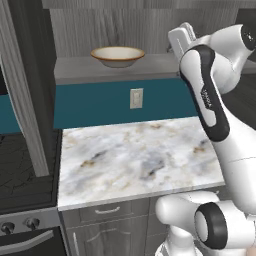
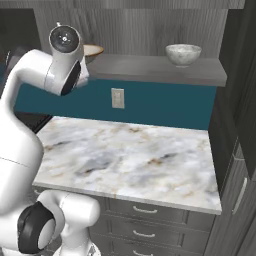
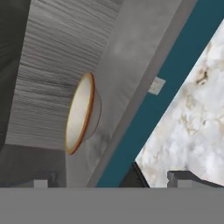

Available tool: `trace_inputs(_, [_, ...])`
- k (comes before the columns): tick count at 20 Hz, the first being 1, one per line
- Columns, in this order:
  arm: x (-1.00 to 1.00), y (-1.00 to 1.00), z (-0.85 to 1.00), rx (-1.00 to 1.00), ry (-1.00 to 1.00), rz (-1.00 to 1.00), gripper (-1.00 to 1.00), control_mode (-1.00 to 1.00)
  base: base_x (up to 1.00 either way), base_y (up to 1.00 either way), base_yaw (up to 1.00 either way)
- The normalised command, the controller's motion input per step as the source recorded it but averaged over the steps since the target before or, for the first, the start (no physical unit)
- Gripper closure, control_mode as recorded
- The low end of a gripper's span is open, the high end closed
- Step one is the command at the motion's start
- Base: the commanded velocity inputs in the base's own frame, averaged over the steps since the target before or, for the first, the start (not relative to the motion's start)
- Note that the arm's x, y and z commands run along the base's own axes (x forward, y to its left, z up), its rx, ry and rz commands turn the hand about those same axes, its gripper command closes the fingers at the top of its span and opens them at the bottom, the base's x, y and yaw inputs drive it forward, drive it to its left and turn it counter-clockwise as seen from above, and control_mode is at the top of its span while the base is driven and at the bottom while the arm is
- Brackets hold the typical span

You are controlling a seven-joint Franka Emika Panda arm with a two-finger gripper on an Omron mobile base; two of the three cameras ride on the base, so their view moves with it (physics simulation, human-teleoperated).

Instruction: Take the smaller bowl and place it next to the appetizer plate on the dining counter , and place the larger bowl next to the plate with cooked food.

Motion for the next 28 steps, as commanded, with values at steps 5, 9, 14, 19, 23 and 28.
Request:
trace_inputs(5, [0.58, 0.18, 0.12, -0.01, 0.0, -0.04, -1.0, -1.0, 0.0, 0.0, 0.0])
trace_inputs(9, [0.51, 0.0, -0.01, 0.0, 0.01, 0.0, -1.0, -1.0, 0.0, 0.0, 0.0])
trace_inputs(14, [0.49, 0.02, -0.24, 0.0, 0.01, 0.0, -1.0, -1.0, 0.0, 0.0, 0.0])
trace_inputs(19, [0.52, 0.07, -0.3, 0.0, 0.0, 0.0, -1.0, -1.0, 0.0, 0.0, 0.0])
trace_inputs(23, [0.55, 0.14, -0.07, 0.0, 0.0, 0.0, -1.0, -1.0, 0.0, 0.0, 0.0])
trace_inputs(28, [0.42, 0.13, -0.08, 0.0, 0.03, 0.0, -1.0, -1.0, 0.0, 0.0, 0.0])
